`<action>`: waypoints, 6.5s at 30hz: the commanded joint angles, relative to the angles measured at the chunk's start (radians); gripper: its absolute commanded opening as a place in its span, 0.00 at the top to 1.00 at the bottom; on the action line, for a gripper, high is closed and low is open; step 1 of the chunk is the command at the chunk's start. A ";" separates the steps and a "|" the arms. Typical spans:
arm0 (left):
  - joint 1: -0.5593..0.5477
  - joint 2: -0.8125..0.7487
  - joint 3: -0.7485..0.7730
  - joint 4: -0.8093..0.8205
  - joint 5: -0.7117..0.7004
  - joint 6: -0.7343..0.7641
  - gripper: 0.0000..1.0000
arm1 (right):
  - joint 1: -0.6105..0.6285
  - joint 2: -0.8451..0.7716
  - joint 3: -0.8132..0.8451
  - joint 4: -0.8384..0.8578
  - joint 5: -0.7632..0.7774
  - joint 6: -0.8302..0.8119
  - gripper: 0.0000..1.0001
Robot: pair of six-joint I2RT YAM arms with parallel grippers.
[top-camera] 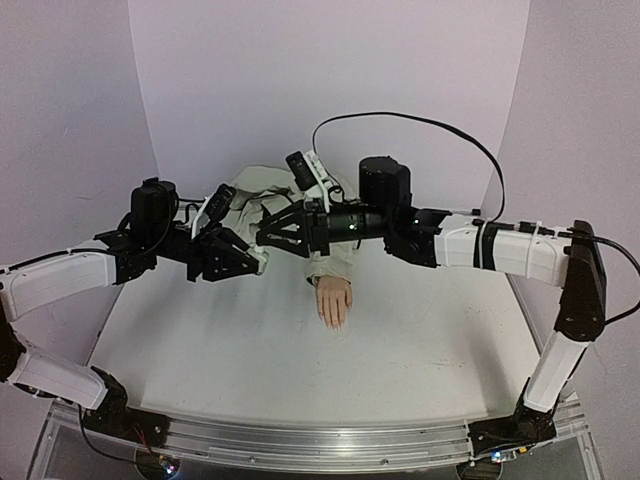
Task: Paint the nails
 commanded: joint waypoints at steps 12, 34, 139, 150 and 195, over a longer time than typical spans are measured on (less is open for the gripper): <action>-0.004 -0.005 0.049 0.056 0.026 -0.013 1.00 | 0.023 0.051 0.085 0.122 -0.116 0.031 0.77; 0.005 -0.242 -0.118 0.048 -1.071 0.124 1.00 | 0.186 0.092 0.087 0.010 0.741 0.196 1.00; -0.019 -0.050 0.043 -0.050 -0.187 0.094 1.00 | 0.031 -0.190 -0.181 0.000 0.284 -0.003 0.02; -0.044 0.045 0.093 -0.050 0.080 0.046 1.00 | 0.029 -0.095 -0.125 0.197 0.008 0.066 0.27; -0.047 -0.211 -0.078 -0.050 -1.323 0.186 1.00 | 0.378 0.237 0.407 -0.282 1.207 0.285 1.00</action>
